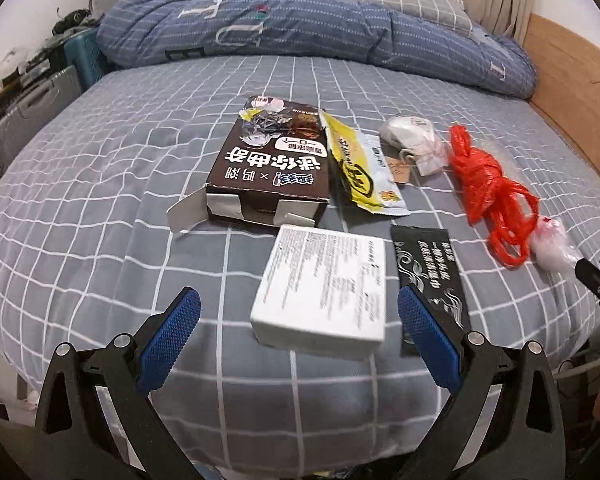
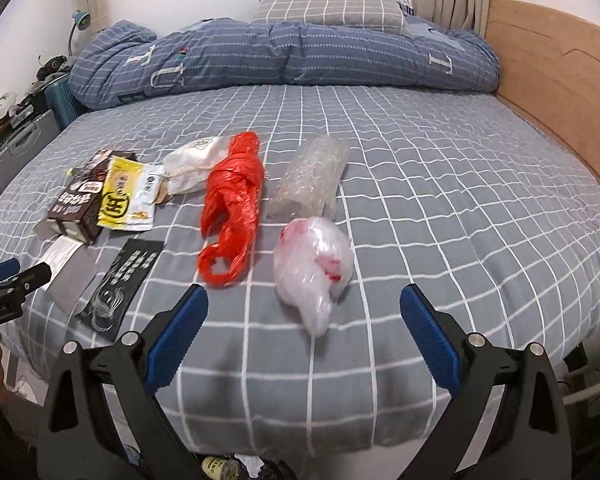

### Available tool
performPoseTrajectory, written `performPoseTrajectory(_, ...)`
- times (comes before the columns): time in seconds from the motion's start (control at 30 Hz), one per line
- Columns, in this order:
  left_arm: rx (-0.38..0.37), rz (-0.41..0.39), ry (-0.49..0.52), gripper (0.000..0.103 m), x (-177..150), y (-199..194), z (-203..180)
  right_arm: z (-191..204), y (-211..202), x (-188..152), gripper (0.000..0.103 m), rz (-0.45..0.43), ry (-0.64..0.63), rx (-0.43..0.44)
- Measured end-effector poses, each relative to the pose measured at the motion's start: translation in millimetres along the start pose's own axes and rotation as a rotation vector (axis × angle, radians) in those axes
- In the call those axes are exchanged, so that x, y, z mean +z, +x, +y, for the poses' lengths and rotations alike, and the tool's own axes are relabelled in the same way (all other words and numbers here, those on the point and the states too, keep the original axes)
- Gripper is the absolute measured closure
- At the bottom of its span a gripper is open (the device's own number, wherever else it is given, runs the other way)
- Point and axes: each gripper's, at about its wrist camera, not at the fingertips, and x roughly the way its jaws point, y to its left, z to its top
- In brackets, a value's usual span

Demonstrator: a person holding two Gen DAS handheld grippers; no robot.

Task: Collect trash
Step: 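Grasp the white box with the left tool while the right tool grasps the pink-stained plastic bag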

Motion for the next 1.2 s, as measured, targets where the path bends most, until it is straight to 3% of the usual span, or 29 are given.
performPoseTrajectory(0.37, -0.038, 0.055, 0.026, 0.006, 14.2, 28.9, -1.7, -3.5, 41.9, 18.5, 0.019, 0.058, 0.002, -0.003)
performPoseTrajectory(0.63, -0.044, 0.079, 0.047, 0.007, 16.6, 40.1, -3.0, -5.3, 58.7, 21.5, 0.04, 0.106, -0.002, 0.004)
performPoseTrajectory(0.9, -0.095, 0.1, 0.07, 0.033, 14.7, 43.9, -9.4, -2.4, 60.5, 21.1, 0.051, 0.119, -0.006, 0.005)
performPoseTrajectory(1.2, -0.096, 0.066, 0.06, 0.034, 19.0, 32.3, -10.4, -1.7, 45.4, 29.7, 0.054, 0.094, 0.005, 0.008)
